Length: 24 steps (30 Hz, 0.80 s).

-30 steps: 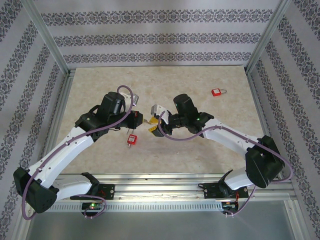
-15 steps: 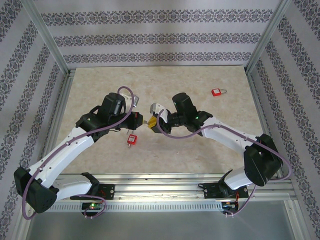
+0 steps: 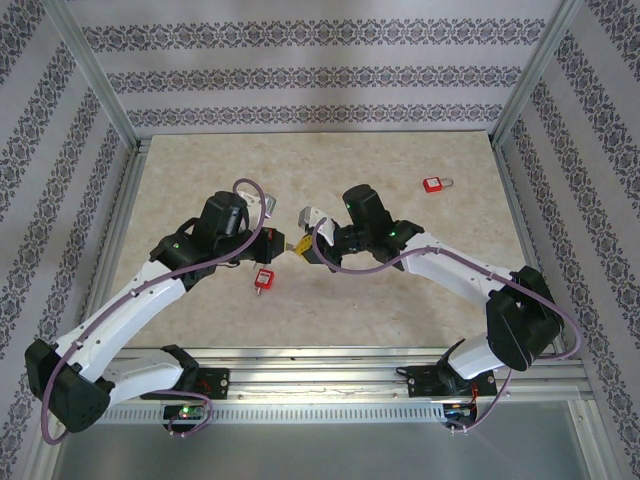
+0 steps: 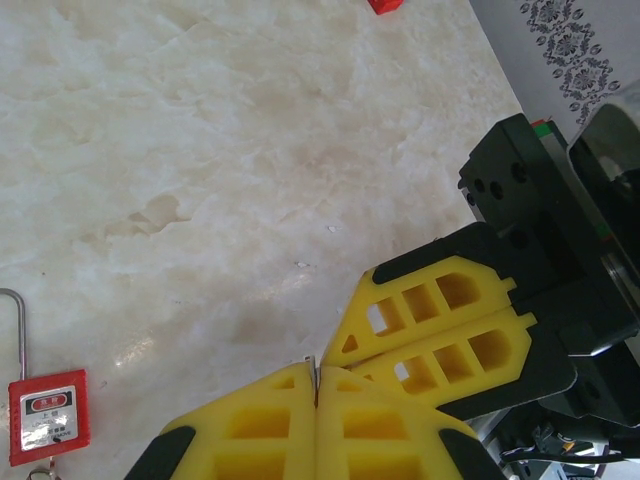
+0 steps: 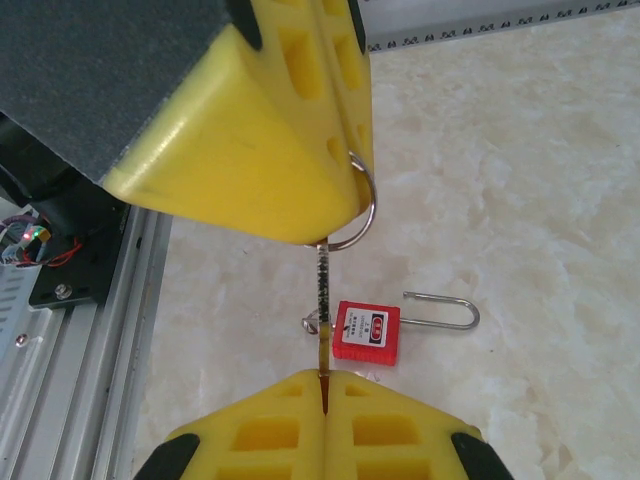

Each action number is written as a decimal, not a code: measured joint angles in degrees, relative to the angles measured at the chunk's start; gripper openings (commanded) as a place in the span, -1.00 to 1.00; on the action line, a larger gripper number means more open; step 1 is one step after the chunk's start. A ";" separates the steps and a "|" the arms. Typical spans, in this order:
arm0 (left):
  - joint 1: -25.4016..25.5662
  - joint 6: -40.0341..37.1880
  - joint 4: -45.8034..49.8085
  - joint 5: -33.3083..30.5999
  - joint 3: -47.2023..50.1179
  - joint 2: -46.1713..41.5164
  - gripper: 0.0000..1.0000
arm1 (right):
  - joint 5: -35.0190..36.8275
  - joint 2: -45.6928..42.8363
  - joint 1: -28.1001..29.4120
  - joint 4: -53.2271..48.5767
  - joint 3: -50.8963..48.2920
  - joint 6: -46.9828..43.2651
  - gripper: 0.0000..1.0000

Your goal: Unlock with the key

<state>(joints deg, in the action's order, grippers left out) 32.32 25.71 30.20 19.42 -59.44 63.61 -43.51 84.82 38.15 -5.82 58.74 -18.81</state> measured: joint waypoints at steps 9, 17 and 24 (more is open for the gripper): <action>0.33 0.90 -1.81 -0.66 2.14 -2.40 0.59 | -1.07 -0.02 0.37 -0.87 0.02 0.00 -1.00; 0.33 -3.10 -2.45 -1.53 5.16 -7.89 0.87 | -1.27 -0.55 0.37 -3.37 0.02 -0.31 -1.00; 0.31 -13.86 -4.55 1.33 10.40 -11.15 0.76 | -3.17 -1.84 0.22 -7.74 0.79 -0.92 -1.00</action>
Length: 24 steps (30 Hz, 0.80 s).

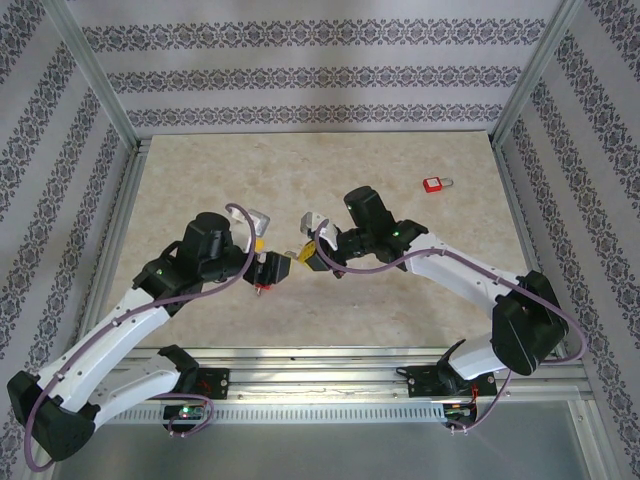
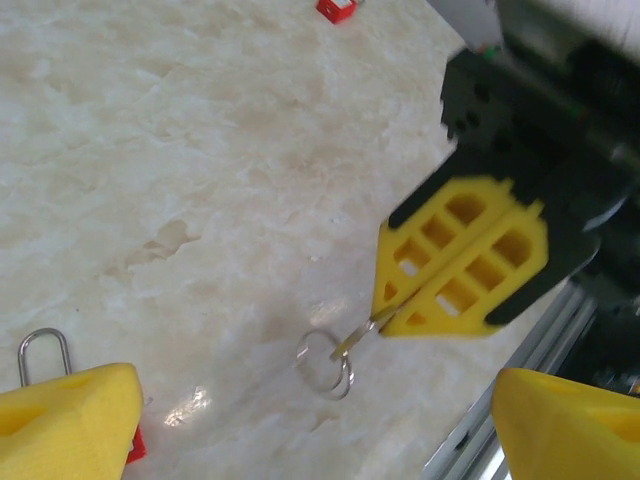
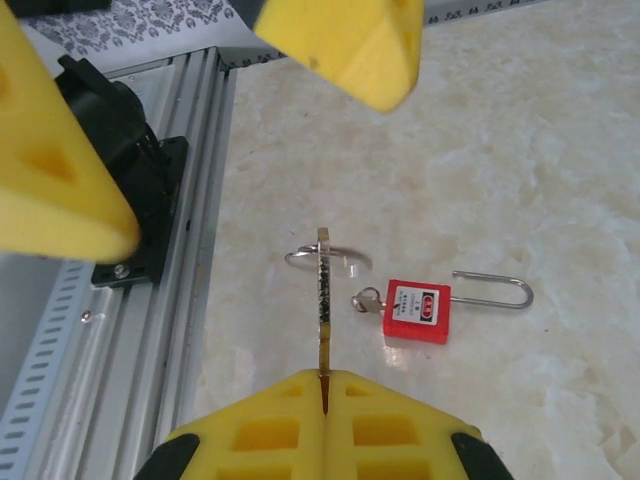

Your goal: Unlock with the key

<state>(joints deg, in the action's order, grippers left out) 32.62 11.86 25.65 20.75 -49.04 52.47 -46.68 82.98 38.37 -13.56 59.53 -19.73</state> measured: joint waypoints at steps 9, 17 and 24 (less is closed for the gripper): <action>0.00 -17.53 -9.92 6.54 8.72 -2.73 0.50 | -0.74 -2.58 0.00 -8.24 0.59 -1.95 -1.00; 0.02 -29.07 -12.46 12.20 6.80 4.94 0.27 | 1.51 -3.21 0.07 -14.97 1.27 -4.76 -1.00; 0.02 -34.64 -12.90 16.26 6.62 6.19 0.23 | 2.82 -3.23 0.46 -17.25 1.29 -6.03 -1.00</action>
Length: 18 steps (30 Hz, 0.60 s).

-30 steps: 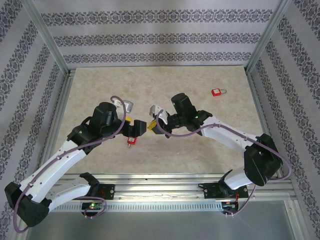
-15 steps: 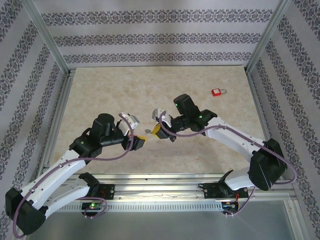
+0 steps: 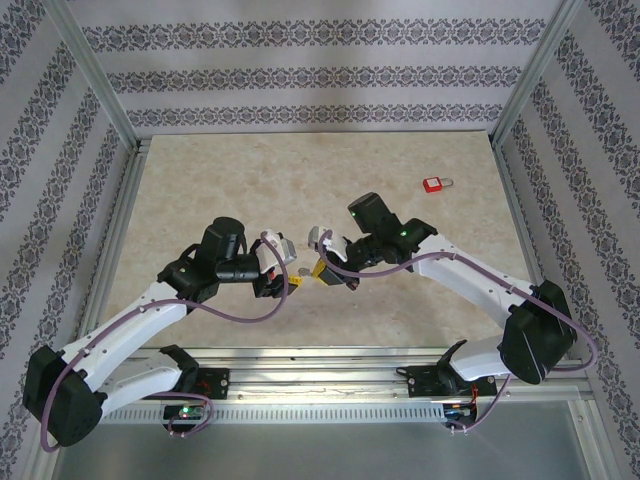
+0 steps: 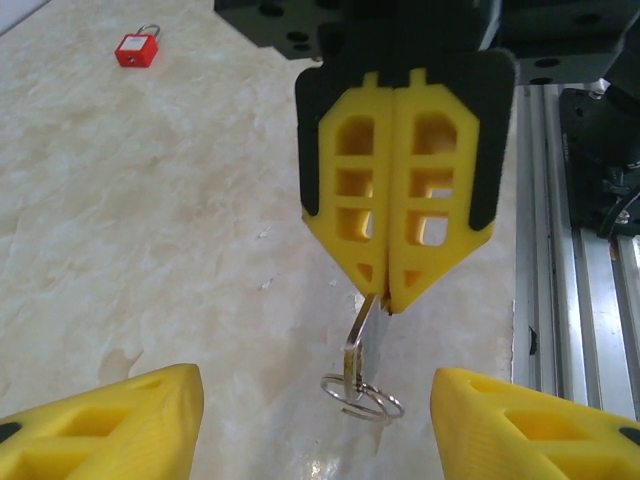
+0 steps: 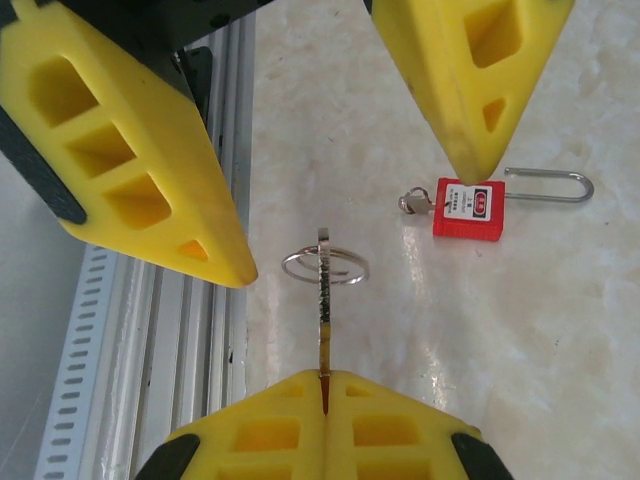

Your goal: Unlock with the key

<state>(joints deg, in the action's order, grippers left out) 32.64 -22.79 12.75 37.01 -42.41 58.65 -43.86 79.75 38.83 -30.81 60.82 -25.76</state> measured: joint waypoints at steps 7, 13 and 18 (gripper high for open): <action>-0.02 -2.36 -0.17 5.09 -2.38 3.43 0.02 | 1.03 -0.37 0.83 -0.74 0.00 -0.90 -1.00; -0.02 -3.13 0.11 8.24 -2.69 5.64 -0.11 | 1.38 -1.44 0.83 -0.74 0.00 -1.66 -1.00; 0.00 -3.87 0.48 9.46 -2.73 6.03 -0.31 | 1.42 -2.12 0.83 -0.72 0.00 -1.73 -1.00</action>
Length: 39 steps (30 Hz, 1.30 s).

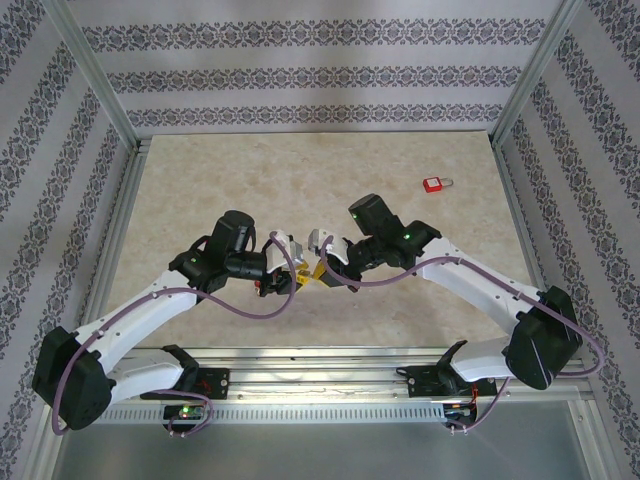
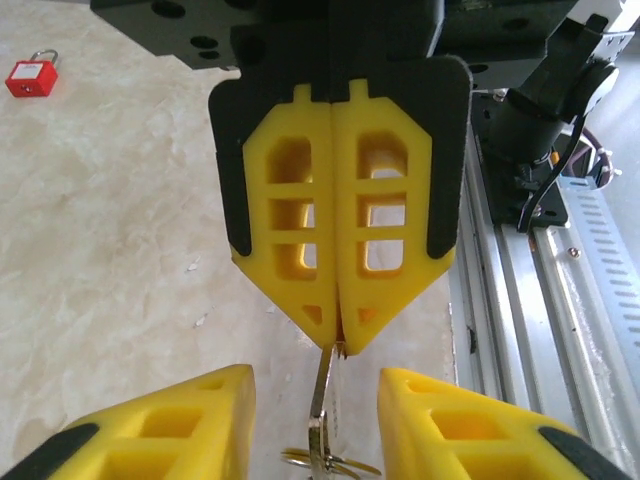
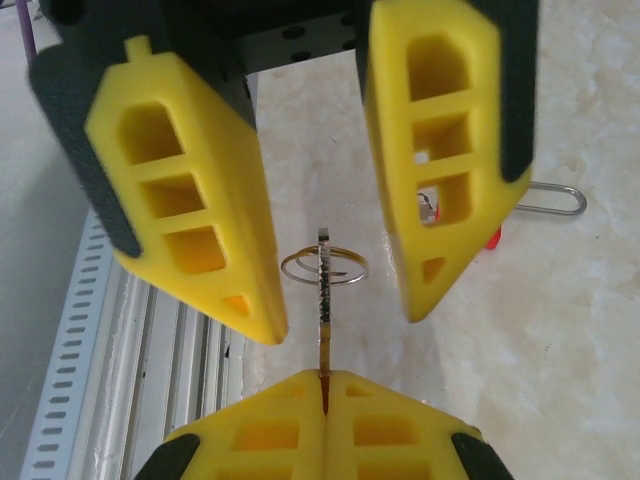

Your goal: Unlock with the key

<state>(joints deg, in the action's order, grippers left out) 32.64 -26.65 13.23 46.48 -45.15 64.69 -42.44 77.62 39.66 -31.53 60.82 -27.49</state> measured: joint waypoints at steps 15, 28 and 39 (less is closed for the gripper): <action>-0.02 -0.13 0.42 1.36 -0.17 -0.02 -0.44 | 0.02 -0.02 0.37 0.00 0.00 -0.42 -1.00; -0.15 0.11 0.46 2.69 -0.22 -0.17 -0.61 | 0.66 -0.02 0.37 -0.02 -0.02 -1.03 -1.00; -0.52 0.50 0.46 2.86 -0.22 -0.46 -0.87 | 0.85 -0.02 0.37 -0.02 -0.02 -1.25 -1.00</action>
<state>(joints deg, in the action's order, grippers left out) 32.12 -26.15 13.69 49.34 -45.36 64.23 -41.58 77.60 40.03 -31.55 60.80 -28.73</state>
